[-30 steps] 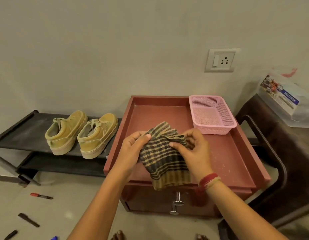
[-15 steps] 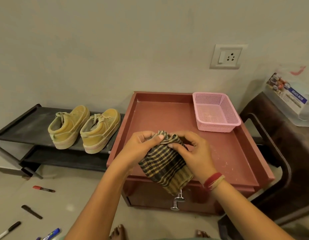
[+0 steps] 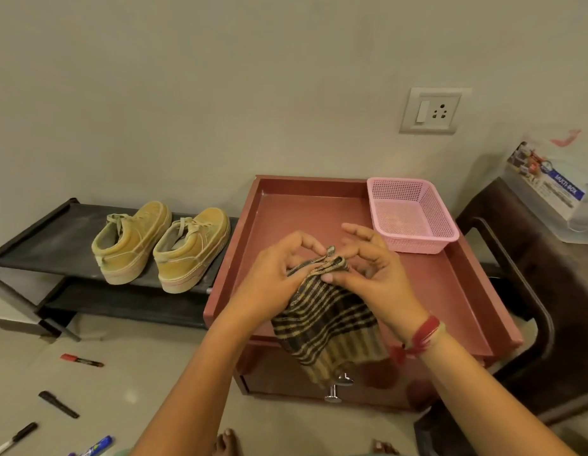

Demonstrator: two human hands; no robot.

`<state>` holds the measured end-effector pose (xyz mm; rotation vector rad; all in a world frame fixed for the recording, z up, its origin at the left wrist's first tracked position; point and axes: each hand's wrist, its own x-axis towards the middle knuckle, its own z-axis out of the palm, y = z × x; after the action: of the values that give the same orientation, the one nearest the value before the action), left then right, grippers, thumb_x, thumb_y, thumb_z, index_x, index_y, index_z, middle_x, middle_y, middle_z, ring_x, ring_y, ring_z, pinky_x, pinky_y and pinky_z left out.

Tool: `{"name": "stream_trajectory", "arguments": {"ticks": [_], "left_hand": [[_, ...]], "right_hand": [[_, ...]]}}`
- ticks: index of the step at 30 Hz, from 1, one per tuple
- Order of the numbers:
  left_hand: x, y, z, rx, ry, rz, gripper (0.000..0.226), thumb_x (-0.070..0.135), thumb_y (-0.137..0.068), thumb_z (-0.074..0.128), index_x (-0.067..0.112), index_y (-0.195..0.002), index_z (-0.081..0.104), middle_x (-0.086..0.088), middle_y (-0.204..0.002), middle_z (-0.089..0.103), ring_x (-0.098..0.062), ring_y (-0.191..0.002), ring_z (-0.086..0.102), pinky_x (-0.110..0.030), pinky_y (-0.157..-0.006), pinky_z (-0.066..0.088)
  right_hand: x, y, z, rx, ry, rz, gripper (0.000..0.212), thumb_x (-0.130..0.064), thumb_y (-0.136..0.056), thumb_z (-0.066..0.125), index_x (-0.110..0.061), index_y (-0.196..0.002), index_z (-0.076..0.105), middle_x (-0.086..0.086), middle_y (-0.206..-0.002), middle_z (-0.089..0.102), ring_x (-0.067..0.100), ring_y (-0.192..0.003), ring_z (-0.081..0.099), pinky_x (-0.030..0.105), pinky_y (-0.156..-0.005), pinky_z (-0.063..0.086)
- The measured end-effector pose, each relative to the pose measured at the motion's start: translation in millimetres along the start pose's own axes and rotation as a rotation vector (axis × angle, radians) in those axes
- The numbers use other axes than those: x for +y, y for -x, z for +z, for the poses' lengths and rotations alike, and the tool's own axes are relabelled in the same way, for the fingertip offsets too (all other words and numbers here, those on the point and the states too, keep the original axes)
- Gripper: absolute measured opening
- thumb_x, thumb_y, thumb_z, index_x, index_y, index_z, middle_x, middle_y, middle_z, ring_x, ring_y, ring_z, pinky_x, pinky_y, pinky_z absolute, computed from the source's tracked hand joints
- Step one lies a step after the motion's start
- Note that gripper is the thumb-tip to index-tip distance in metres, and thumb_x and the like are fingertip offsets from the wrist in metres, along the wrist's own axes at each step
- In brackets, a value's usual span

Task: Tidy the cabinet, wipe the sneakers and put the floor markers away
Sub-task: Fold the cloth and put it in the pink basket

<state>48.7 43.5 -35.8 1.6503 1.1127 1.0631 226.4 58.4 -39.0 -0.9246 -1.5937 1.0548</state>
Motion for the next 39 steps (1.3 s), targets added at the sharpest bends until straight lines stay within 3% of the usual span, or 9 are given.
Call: {"name": "stream_trajectory", "arguments": {"ticks": [3,7,11,15,21,25,29,35,39], "left_hand": [[-3.3,-0.6,-0.4,0.002,0.035,-0.003,0.011,0.028,-0.092,0.06,0.03,-0.101,0.055,-0.006,-0.054,0.053,-0.018,-0.046,0.043,-0.035,-0.048,0.033],[-5.5,-0.1,-2.0,-0.001,0.081,-0.008,0.021,0.04,-0.092,0.053,0.027,-0.107,0.048,-0.001,-0.053,0.048,-0.017,-0.046,0.041,-0.03,-0.046,0.032],[-4.8,0.6,-5.1,0.012,0.163,-0.015,0.032,0.046,-0.089,0.053,0.023,-0.109,0.047,-0.012,-0.065,0.051,-0.023,-0.058,0.046,-0.036,-0.054,0.037],[-4.8,4.2,-12.7,-0.102,0.143,-0.103,0.051,0.037,-0.071,0.076,0.024,-0.112,0.048,-0.006,-0.086,0.07,-0.025,-0.079,0.068,-0.038,-0.07,0.056],[-12.7,5.4,-17.8,-0.008,-0.014,-0.023,0.029,0.022,-0.074,0.076,0.03,-0.101,0.069,0.004,-0.106,0.068,-0.015,-0.094,0.067,-0.035,-0.083,0.055],[-9.7,7.5,-23.5,-0.045,-0.269,-0.049,0.015,0.031,-0.07,0.084,0.028,-0.071,0.069,0.015,-0.075,0.065,0.004,-0.066,0.058,-0.021,-0.064,0.045],[-1.8,7.7,-18.6,0.133,-0.188,-0.004,0.026,0.02,-0.073,0.083,0.017,-0.064,0.059,0.012,-0.055,0.059,0.001,-0.051,0.053,-0.02,-0.053,0.042],[6.2,3.4,-10.0,0.282,0.301,-0.007,0.039,0.001,-0.082,0.067,0.022,-0.103,0.041,-0.009,-0.082,0.072,-0.023,-0.077,0.071,-0.035,-0.069,0.059],[0.4,0.7,7.1,0.416,0.382,0.079,0.022,0.002,-0.084,0.062,0.019,-0.085,0.049,-0.005,-0.079,0.069,-0.016,-0.076,0.067,-0.026,-0.068,0.055]], "right_hand": [[2.6,2.6,1.9,-0.016,-0.14,0.041,0.024,-0.01,-0.061,0.082,-0.025,-0.071,0.064,-0.007,-0.101,0.066,0.009,-0.091,0.066,0.02,-0.078,0.05],[4.3,4.0,2.7,0.04,-0.157,0.049,0.025,0.002,-0.065,0.076,-0.013,-0.071,0.057,-0.006,-0.066,0.063,0.01,-0.065,0.06,0.018,-0.062,0.052],[4.1,2.4,2.8,0.132,-0.192,0.091,0.019,0.001,-0.068,0.075,-0.008,-0.075,0.06,0.0,-0.071,0.067,0.011,-0.067,0.064,0.018,-0.062,0.052],[7.1,1.5,0.4,0.212,-0.244,0.159,0.016,-0.004,-0.073,0.072,-0.005,-0.086,0.062,0.006,-0.081,0.069,0.013,-0.073,0.065,0.021,-0.064,0.053],[7.5,2.0,-0.3,0.154,-0.289,0.149,0.01,-0.009,-0.085,0.06,-0.013,-0.088,0.052,-0.011,-0.07,0.061,0.004,-0.068,0.058,0.02,-0.061,0.05],[1.7,2.3,-4.0,0.066,-0.22,0.046,0.014,-0.003,-0.083,0.061,-0.011,-0.083,0.049,-0.007,-0.074,0.057,0.005,-0.07,0.055,0.02,-0.064,0.048],[-2.8,-2.1,-9.7,0.122,-0.215,0.058,0.023,-0.011,-0.07,0.071,-0.012,-0.081,0.051,0.007,-0.081,0.06,0.012,-0.072,0.059,0.021,-0.064,0.052],[-0.8,0.5,-9.6,0.291,-0.504,0.163,0.044,-0.025,-0.053,0.086,-0.021,-0.068,0.044,0.012,-0.083,0.06,0.019,-0.075,0.062,0.027,-0.062,0.055],[0.1,2.2,-8.6,0.294,-0.345,0.11,0.016,-0.016,-0.071,0.074,-0.024,-0.062,0.064,0.005,-0.084,0.066,0.024,-0.085,0.061,0.035,-0.079,0.053]]}}
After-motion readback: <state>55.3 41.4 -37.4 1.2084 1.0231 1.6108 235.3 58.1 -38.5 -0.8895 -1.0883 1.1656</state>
